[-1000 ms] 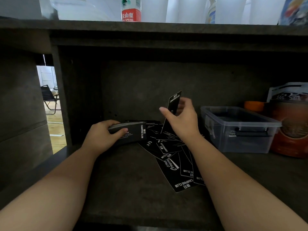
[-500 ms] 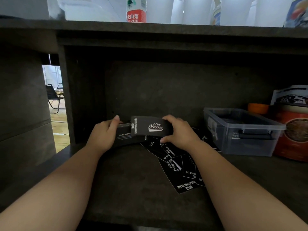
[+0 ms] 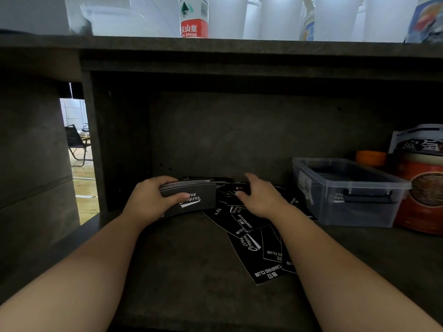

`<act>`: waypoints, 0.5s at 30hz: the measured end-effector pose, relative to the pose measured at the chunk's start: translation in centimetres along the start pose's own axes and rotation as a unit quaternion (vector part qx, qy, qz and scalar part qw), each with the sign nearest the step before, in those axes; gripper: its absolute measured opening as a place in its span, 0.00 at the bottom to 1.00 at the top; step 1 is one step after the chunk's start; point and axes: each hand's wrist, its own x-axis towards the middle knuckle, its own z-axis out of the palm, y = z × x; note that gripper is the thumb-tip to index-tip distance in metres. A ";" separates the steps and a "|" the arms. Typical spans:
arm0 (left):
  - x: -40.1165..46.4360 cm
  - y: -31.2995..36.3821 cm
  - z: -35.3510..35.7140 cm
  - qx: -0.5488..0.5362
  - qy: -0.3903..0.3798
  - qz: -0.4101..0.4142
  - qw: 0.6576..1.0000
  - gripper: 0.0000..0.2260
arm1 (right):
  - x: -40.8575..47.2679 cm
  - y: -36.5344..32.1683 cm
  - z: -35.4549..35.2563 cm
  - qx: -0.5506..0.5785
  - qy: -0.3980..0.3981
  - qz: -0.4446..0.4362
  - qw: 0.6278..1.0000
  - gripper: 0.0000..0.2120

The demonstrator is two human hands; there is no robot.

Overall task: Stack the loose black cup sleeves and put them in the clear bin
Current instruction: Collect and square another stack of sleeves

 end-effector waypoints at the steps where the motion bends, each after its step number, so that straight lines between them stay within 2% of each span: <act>1: 0.0 -0.1 0.0 0.001 0.001 0.003 1.000 0.16 | 0.3 0.9 0.1 -0.026 -0.021 0.040 0.999 0.33; 4: 0.1 -0.3 0.1 0.013 0.001 0.007 1.000 0.17 | 0.7 2.0 0.5 -0.065 -0.080 0.101 0.990 0.37; 9: 0.1 -0.4 0.2 0.012 0.004 0.009 1.000 0.16 | 0.7 1.7 0.1 -0.059 -0.038 0.071 0.995 0.31; 12: 0.2 -0.4 0.1 0.012 0.005 0.007 1.000 0.16 | 0.3 1.7 0.1 -0.068 -0.058 0.055 0.994 0.37; 15: 0.2 -0.4 0.1 0.014 0.003 0.003 1.000 0.17 | -0.3 1.3 -0.4 -0.060 -0.095 0.036 0.993 0.39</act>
